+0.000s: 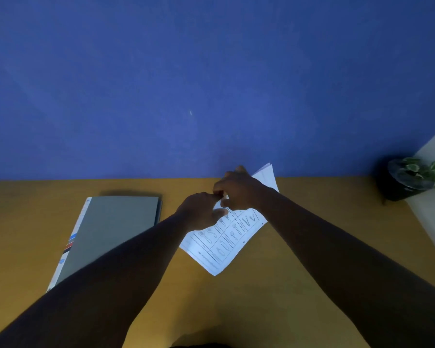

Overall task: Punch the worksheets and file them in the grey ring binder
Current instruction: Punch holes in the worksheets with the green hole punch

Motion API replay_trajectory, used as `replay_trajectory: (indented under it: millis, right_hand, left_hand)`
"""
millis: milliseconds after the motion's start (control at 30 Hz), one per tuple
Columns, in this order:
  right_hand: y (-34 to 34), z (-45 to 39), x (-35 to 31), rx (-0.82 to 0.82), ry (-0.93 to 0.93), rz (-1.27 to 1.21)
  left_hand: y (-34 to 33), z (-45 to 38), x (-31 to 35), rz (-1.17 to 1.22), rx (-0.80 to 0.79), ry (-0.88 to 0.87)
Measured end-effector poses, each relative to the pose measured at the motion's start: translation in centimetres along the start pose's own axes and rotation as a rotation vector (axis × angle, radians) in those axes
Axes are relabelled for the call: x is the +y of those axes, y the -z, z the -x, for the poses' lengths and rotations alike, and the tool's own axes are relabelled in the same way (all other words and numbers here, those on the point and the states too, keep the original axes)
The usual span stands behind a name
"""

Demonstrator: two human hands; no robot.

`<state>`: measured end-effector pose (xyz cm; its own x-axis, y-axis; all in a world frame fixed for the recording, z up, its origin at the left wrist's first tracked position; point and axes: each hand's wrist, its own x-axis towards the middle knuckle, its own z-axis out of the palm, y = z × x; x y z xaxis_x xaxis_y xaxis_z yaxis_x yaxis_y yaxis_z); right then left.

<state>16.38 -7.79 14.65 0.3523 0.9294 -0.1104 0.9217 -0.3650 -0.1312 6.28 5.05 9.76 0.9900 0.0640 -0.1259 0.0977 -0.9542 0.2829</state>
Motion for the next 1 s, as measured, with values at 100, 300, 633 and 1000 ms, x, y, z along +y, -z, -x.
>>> replay_trajectory:
  millis: [100, 300, 633, 1000]
  right_hand:
    - [-0.1, 0.6, 0.2, -0.035, -0.086, -0.136]
    - [-0.3, 1.6, 0.8, -0.044, -0.167, -0.149]
    - [-1.6, 3.1, 4.0, 0.036, -0.328, -0.245]
    - [-2.8, 5.3, 6.0, 0.260, -0.662, -0.665]
  left_hand:
    - [0.5, 0.1, -0.1, 0.008, -0.017, -0.016]
    - [1.0, 0.1, -1.4, 0.122, -0.040, 0.072]
    - [1.7, 0.6, -4.4, 0.123, 0.152, 0.229]
    - [-0.1, 1.8, -4.6, 0.530, 0.441, 0.696]
